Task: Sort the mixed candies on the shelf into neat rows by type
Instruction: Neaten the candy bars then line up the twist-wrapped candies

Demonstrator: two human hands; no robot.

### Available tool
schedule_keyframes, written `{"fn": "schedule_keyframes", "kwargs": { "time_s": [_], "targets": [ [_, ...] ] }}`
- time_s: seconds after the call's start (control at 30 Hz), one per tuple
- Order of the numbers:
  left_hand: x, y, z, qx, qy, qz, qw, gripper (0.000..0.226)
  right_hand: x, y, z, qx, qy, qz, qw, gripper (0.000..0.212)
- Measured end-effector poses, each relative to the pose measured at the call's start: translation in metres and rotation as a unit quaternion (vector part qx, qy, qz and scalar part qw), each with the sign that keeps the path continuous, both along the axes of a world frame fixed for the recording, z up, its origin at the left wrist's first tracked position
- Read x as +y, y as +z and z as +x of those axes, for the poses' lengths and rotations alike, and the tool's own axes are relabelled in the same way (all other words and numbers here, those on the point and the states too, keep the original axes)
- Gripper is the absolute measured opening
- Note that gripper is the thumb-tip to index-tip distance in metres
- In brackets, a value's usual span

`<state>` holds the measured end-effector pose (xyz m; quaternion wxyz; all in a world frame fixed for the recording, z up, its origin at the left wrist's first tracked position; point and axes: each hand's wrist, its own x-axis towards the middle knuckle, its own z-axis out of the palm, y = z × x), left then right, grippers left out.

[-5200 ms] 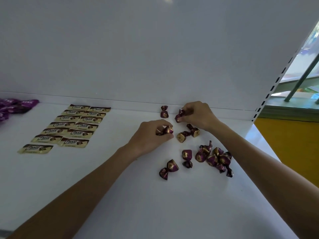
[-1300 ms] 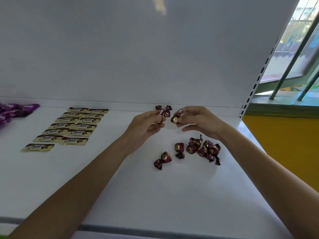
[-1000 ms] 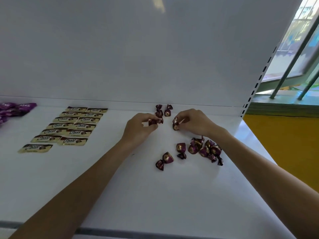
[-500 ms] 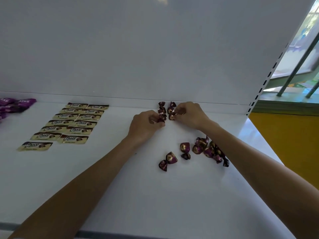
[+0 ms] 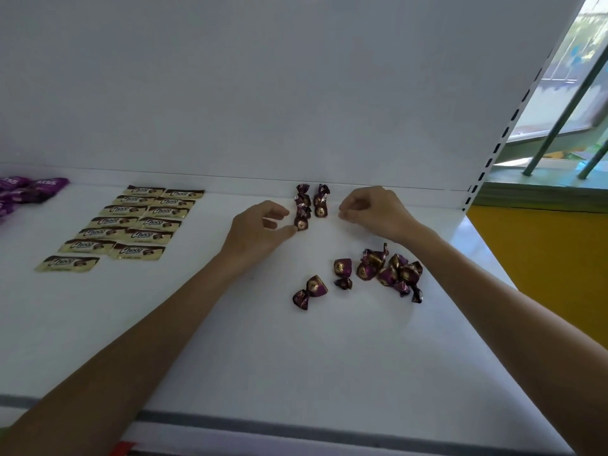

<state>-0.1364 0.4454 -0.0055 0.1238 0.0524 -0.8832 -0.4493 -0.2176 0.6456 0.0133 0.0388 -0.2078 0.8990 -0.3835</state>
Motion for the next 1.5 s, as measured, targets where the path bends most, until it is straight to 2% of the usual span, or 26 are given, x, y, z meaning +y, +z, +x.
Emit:
{"fn": "schedule_keyframes", "kwargs": {
  "time_s": [0.1,0.2,0.33,0.4,0.53,0.7,0.73,0.83,0.93,1.0,1.07,1.17,1.23,1.33,1.5],
  "targets": [
    [0.007,0.005,0.02,0.013,-0.029,-0.034,0.999,0.018,0.012,0.007,0.019,0.01,0.053,0.006,0.999,0.004],
    [0.016,0.007,0.037,-0.025,-0.08,-0.053,0.995,0.014,0.021,0.011,0.037,0.02,0.098,0.029,0.995,0.005],
    [0.027,0.004,0.053,-0.062,-0.096,-0.074,0.991,0.032,0.021,0.006,0.056,0.018,0.112,0.089,0.989,0.011],
    [0.031,0.002,0.059,-0.05,-0.094,-0.072,0.992,0.034,0.019,0.002,0.064,0.007,0.097,0.115,0.989,0.017],
    [0.038,-0.001,0.069,-0.029,-0.108,-0.098,0.989,0.022,0.018,0.0,0.072,0.006,0.072,0.124,0.99,0.016],
    [0.041,-0.006,0.08,0.05,-0.128,-0.106,0.985,0.013,0.015,-0.001,0.085,0.061,0.048,0.182,0.98,0.015],
    [0.041,-0.005,0.083,0.071,-0.125,-0.078,0.987,0.012,0.013,-0.001,0.088,0.085,0.04,0.163,0.982,0.016],
    [0.037,-0.001,0.086,0.102,-0.08,0.03,0.991,0.013,0.006,0.001,0.103,0.136,-0.007,-0.004,0.991,0.012],
    [0.03,0.001,0.085,0.073,-0.045,0.091,0.992,0.012,0.0,0.002,0.119,0.15,-0.048,-0.134,0.978,0.004],
    [0.024,0.001,0.085,0.044,-0.042,0.138,0.989,0.011,-0.004,0.001,0.129,0.146,-0.064,-0.186,0.97,0.008],
    [0.02,0.0,0.087,0.019,-0.049,0.194,0.98,0.014,-0.007,0.001,0.136,0.134,-0.069,-0.217,0.964,0.012],
    [0.016,0.002,0.09,-0.002,-0.066,0.232,0.97,0.017,-0.011,0.002,0.139,0.111,-0.074,-0.211,0.968,0.016],
    [0.014,0.006,0.091,-0.004,-0.081,0.239,0.968,0.018,-0.013,0.005,0.139,0.056,-0.073,-0.243,0.966,0.015],
    [0.009,0.01,0.092,-0.009,-0.093,0.243,0.965,0.018,-0.016,0.01,0.142,-0.055,-0.042,-0.342,0.937,0.009],
    [0.002,0.01,0.095,0.002,-0.064,0.207,0.976,0.024,-0.021,0.009,0.143,-0.08,-0.028,-0.324,0.942,0.025]
  ]
}}
